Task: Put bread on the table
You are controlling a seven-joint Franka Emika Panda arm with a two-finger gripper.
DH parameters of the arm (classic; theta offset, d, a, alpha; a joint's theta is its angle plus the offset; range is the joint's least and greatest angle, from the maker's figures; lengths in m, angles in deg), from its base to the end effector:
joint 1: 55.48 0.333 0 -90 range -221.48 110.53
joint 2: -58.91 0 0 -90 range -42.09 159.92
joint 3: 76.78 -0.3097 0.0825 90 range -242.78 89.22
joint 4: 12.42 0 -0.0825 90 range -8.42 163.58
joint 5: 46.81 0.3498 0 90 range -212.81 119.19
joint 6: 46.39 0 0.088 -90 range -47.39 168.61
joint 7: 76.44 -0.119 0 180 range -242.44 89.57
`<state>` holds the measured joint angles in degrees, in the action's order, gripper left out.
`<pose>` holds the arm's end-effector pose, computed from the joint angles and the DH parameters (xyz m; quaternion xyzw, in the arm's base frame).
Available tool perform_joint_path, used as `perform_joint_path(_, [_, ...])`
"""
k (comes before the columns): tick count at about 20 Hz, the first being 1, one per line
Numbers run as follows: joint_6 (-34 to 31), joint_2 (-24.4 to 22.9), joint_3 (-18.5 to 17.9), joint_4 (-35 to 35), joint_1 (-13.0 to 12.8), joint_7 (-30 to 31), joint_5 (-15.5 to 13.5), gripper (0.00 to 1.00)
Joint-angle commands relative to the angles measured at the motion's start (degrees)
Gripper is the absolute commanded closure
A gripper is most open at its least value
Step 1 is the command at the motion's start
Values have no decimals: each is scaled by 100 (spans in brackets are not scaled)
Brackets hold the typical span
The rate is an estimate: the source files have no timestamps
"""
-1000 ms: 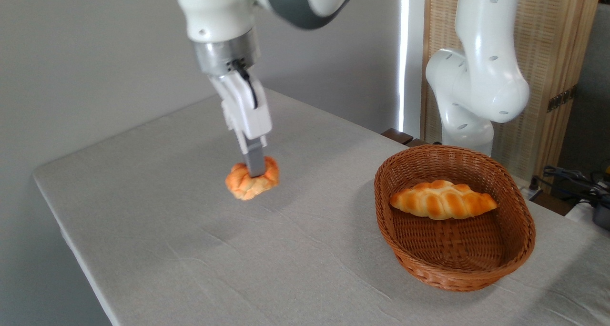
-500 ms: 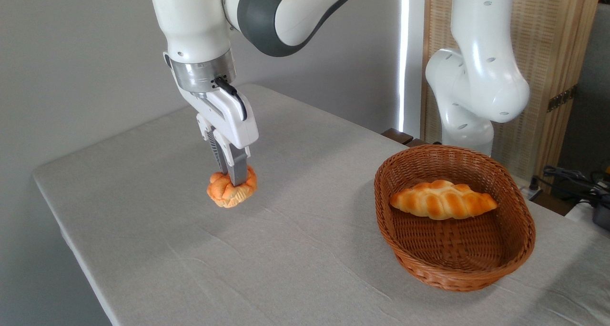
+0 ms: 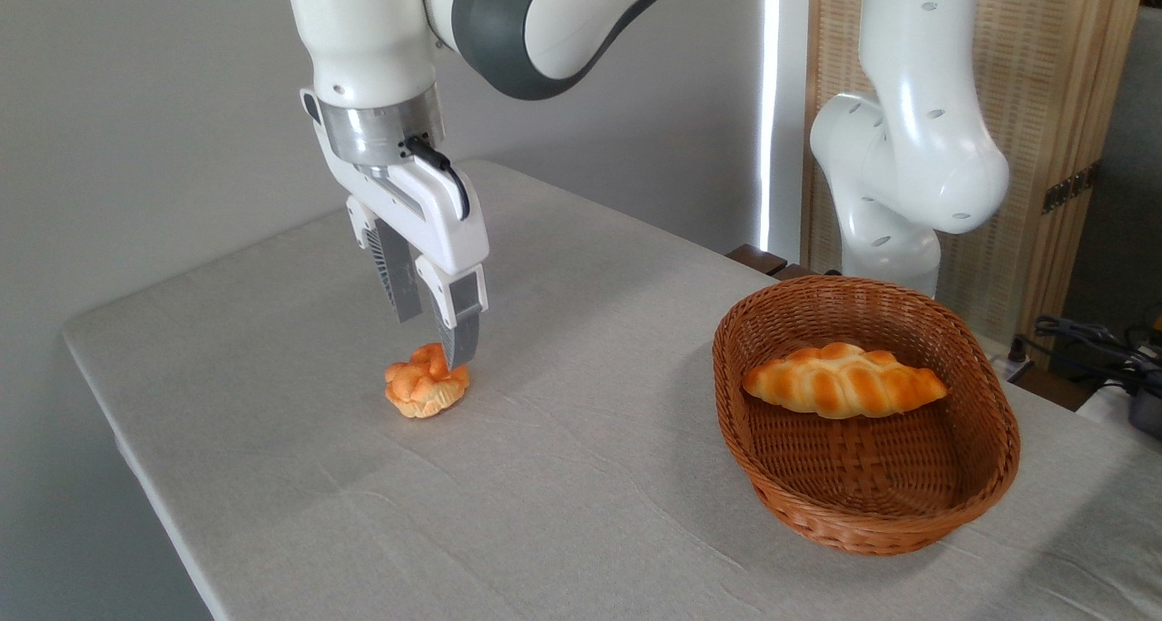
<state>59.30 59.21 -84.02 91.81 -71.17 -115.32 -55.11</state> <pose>0.5263 -0.0916 0.5181 0.9211 -0.3831 0.0280 0.0644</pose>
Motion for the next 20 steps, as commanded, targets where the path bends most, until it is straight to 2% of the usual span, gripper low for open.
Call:
perform_joint_path(1, [-214, -170, 73, -403, 522, 66, -58, 0])
perform_joint_path(3, [-609, -206, 73, -622, 637, 39, 55, 0])
perform_joint_path(4, [-811, -197, 108, -789, 777, 30, 161, 0])
perform_joint_path(6, [-997, -188, 379, -957, 1067, 30, 232, 0])
perform_joint_path(7, [-1024, -197, 485, -958, 1129, 39, 249, 0])
perform_joint_path(11, [-1376, -180, 846, -1063, 1235, 48, 522, 0])
perform_joint_path(20, [-1376, -171, 812, -1072, 1235, 48, 531, 0])
